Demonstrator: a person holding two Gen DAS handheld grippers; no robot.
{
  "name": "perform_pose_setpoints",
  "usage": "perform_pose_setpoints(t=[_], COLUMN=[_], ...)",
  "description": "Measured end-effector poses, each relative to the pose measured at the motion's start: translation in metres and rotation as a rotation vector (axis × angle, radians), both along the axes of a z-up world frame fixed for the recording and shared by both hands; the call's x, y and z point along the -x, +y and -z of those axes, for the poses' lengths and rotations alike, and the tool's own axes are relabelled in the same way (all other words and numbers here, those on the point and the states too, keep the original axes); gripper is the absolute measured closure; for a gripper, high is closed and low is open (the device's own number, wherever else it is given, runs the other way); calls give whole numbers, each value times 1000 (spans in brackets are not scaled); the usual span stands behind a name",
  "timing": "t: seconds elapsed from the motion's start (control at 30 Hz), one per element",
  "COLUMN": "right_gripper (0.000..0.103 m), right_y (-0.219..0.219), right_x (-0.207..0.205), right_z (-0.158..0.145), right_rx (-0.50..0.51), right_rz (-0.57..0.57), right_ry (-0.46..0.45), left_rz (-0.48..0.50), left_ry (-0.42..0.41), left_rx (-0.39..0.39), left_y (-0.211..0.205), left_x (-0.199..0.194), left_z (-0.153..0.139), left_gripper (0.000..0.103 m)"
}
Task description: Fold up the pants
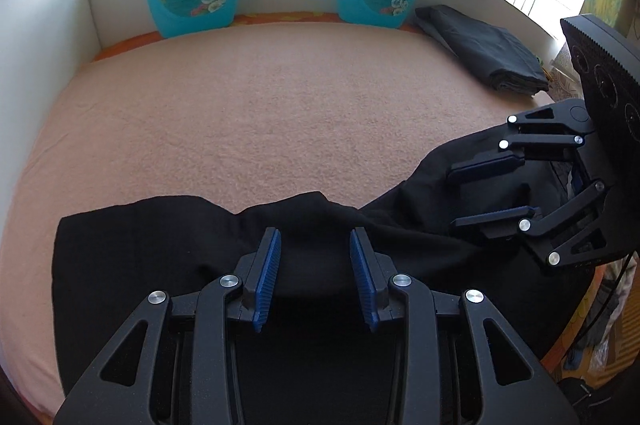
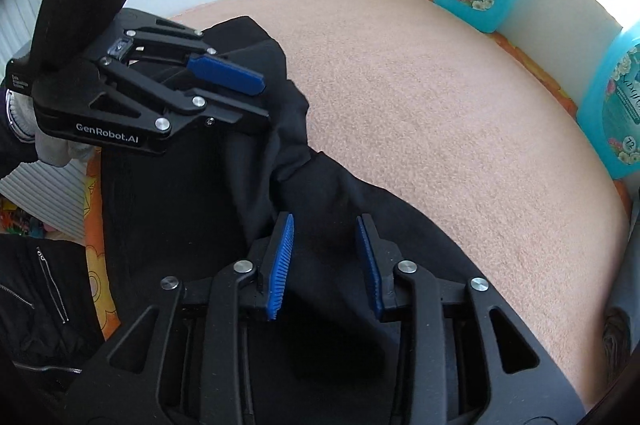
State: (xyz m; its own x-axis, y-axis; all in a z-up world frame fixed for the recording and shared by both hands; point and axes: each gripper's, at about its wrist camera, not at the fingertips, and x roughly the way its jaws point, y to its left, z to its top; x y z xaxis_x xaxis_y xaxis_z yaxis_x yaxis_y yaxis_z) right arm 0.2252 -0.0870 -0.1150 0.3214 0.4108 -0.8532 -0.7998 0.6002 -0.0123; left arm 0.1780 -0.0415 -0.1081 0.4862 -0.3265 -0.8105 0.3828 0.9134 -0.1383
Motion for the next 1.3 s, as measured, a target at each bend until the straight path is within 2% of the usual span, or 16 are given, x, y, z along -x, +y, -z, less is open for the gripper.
perform_pose_setpoints(t=[0.03, 0.17, 0.23, 0.33, 0.47, 0.5, 0.53, 0.57, 0.6, 0.63, 0.77, 0.9, 1.0, 1.13, 1.3], right_gripper=[44, 40, 23, 23, 23, 31, 50, 62, 81, 86, 93, 93, 93, 93, 93], right_y=[-3, -16, -20, -30, -54, -58, -60, -61, -63, -66, -77, -74, -71, -59, -50], right_x=[-5, -31, -42, -53, -61, -57, -51, -45, -38, -32, 2, 46, 74, 92, 98], right_z=[-2, -5, 0, 12, 19, 20, 19, 17, 13, 9, -6, -14, -15, -10, -10], right_rx=[0, -19, -25, 3, -61, -78, -75, -61, -63, -87, -138, -154, -189, -155, -149], right_rz=[8, 57, 57, 74, 125, 125, 128, 142, 153, 162, 170, 171, 179, 147, 67], right_ry=[-6, 10, 53, 67, 182, 204, 199, 165, 133, 116, 21, -98, -102, -99, -40], left_rz=[-7, -9, -9, -11, -7, -8, -9, -11, -12, -13, -11, -21, -36, -40, 46], left_ry=[5, -15, -26, -35, -62, -63, -63, -62, -62, -62, -59, -80, -125, -141, -153], left_rx=[2, -19, -24, -20, -27, -23, -16, -8, -2, 2, 12, 54, 52, 102, 134], left_y=[1, -2, -4, -2, -5, -4, -3, -1, 0, 1, 2, 10, 14, 17, -17], left_x=[1, 8, 10, 12, 15, 16, 15, 17, 17, 17, 17, 23, 32, 39, 39], left_z=[3, 7, 7, 8, 10, 11, 12, 12, 12, 12, 10, -4, -19, -34, -44], left_gripper=[69, 69, 69, 69, 69, 69, 69, 69, 69, 69, 69, 69, 69, 69, 69])
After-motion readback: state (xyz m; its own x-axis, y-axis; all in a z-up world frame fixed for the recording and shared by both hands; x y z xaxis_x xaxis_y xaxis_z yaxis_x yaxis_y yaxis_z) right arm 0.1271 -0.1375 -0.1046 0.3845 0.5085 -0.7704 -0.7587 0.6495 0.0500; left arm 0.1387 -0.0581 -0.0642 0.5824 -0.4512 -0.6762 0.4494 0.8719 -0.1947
